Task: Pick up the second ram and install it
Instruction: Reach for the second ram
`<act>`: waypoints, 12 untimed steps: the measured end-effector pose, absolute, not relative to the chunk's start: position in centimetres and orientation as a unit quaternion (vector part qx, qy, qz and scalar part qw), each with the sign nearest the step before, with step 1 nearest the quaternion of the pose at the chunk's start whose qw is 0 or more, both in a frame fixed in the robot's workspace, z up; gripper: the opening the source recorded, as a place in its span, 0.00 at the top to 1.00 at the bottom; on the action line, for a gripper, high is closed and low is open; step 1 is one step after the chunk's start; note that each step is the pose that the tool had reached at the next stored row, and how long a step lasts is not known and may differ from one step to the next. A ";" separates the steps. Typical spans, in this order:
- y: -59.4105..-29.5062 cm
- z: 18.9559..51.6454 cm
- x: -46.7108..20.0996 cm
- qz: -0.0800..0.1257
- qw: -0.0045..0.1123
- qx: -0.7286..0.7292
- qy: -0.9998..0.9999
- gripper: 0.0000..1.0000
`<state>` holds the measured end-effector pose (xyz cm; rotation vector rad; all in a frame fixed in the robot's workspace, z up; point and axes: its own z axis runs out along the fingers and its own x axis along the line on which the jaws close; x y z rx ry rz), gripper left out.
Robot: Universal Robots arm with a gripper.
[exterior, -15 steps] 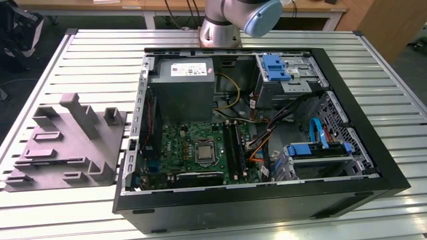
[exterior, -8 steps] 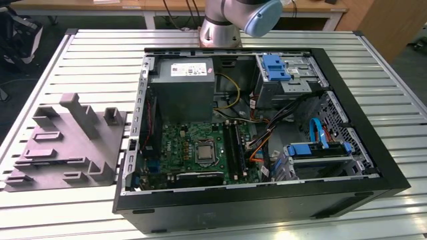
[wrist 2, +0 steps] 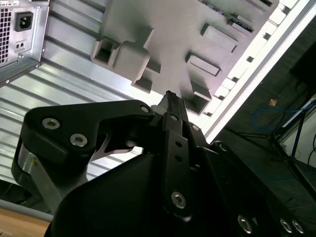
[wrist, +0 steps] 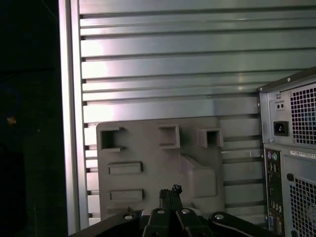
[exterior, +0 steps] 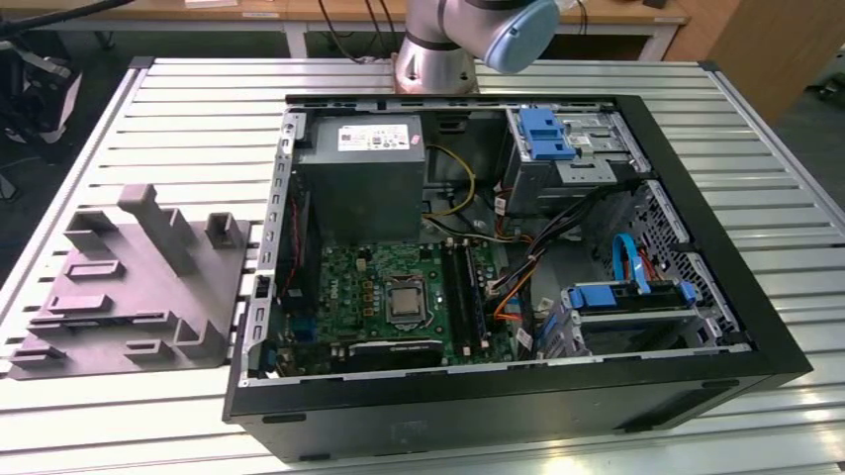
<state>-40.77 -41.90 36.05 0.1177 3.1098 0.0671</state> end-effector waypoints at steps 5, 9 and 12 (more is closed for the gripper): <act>-42.5 35.4 -41.1 0.022 0.014 0.038 0.999 0.90; -43.2 34.8 -41.4 0.022 0.014 0.038 0.999 0.90; -43.5 34.5 -41.6 0.022 0.014 0.038 0.999 0.90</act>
